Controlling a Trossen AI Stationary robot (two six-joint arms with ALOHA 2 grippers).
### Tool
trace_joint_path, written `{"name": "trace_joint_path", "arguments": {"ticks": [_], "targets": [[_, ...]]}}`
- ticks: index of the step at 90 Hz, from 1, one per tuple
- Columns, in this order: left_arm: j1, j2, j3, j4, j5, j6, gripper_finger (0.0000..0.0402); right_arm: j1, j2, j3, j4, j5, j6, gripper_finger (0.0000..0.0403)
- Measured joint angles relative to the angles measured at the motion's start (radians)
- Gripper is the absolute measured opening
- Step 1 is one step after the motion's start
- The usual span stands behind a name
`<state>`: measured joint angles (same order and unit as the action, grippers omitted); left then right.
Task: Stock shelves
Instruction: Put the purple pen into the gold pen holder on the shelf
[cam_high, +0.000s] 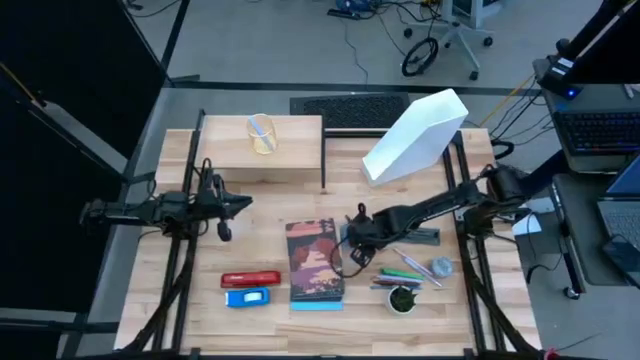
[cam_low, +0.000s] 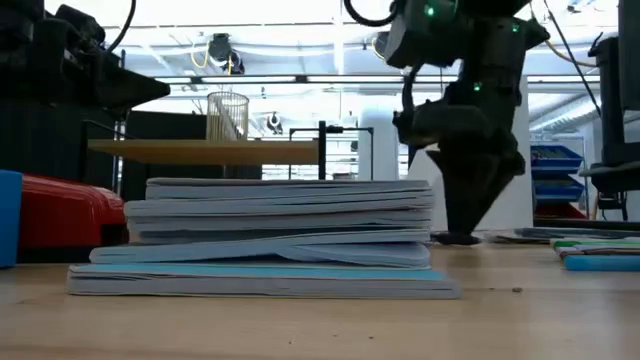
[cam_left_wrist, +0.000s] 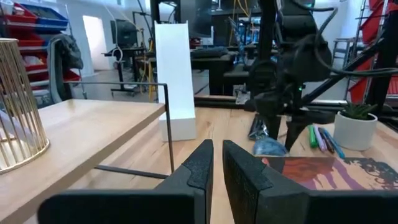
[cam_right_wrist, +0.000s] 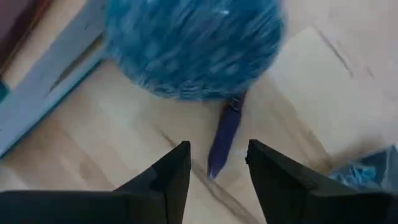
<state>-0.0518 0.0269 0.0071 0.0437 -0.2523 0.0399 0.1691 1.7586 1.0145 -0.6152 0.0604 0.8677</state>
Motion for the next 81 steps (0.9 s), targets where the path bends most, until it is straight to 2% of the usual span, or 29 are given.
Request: {"name": "trace_joint_path", "arguments": {"ticks": [29, 39, 61, 72, 81], "targets": [[0.000, 0.000, 0.000, 0.000, 0.000, 0.000, 0.0022, -0.014, 0.009, 0.000, 0.002, 0.060, 0.013, 0.0140], [0.000, 0.000, 0.000, 0.000, 0.000, -0.001, 0.0022, -0.028, 0.009, 0.000, -0.001, 0.099, 0.080, 0.0139], [0.000, 0.002, 0.000, 0.001, -0.001, 0.001, 0.0022, -0.060, 0.047, 0.004, 0.014, 0.089, 0.156, 0.0135], [0.000, 0.004, 0.000, 0.001, -0.004, 0.001, 0.0022, -0.065, 0.068, 0.004, 0.045, 0.058, 0.168, 0.0117], [0.000, 0.004, 0.000, 0.001, -0.004, 0.001, 0.0022, -0.063, 0.073, 0.003, 0.057, 0.051, 0.170, 0.0081]]}}
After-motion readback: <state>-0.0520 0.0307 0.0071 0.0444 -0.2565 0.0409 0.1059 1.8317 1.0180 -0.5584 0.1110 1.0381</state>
